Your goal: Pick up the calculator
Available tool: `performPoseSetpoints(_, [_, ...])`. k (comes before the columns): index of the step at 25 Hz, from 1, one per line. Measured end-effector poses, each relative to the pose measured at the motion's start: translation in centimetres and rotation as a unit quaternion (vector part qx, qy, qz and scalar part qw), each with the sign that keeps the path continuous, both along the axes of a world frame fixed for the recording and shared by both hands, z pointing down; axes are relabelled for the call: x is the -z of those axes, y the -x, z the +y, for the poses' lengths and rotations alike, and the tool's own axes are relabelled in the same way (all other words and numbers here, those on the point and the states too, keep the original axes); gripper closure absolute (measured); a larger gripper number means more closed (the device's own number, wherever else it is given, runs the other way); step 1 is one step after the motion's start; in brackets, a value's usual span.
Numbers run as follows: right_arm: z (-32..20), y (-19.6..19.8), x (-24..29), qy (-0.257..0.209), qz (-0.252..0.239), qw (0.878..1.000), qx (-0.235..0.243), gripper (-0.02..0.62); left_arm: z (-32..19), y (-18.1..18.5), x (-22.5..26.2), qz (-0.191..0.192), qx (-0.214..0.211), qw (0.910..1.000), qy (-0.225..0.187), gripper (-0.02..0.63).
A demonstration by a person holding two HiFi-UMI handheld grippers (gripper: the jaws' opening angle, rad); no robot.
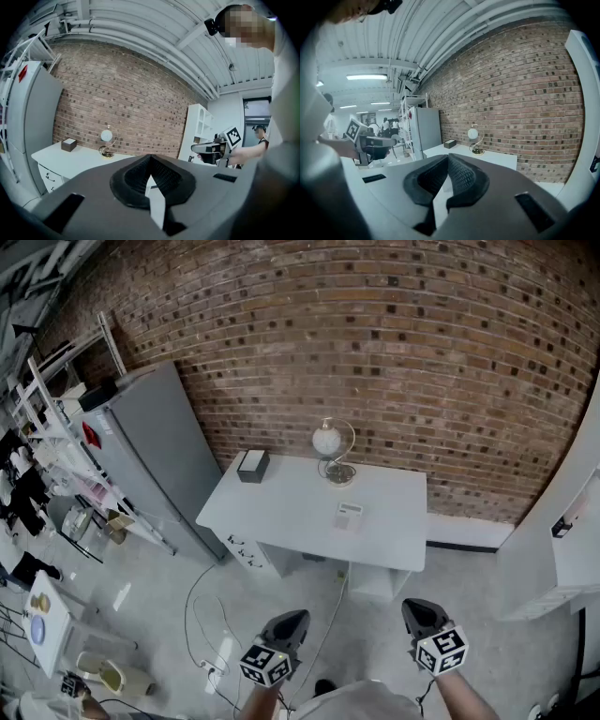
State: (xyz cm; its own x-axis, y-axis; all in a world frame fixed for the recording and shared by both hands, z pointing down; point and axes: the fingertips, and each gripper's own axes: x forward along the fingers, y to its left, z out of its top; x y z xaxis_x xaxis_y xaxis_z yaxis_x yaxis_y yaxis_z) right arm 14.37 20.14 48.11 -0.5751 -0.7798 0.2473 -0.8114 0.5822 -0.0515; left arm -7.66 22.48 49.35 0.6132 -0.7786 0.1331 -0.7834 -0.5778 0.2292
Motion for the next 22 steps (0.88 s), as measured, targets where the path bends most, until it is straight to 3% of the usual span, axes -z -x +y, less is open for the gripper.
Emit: performPoseSetpoints(22, [0.27, -0.17, 0.53, 0.0, -0.031, 0.999, -0.019, 0.583, 1.02, 0.5, 0.55, 0.004, 0.005, 1.0, 0.0, 0.592])
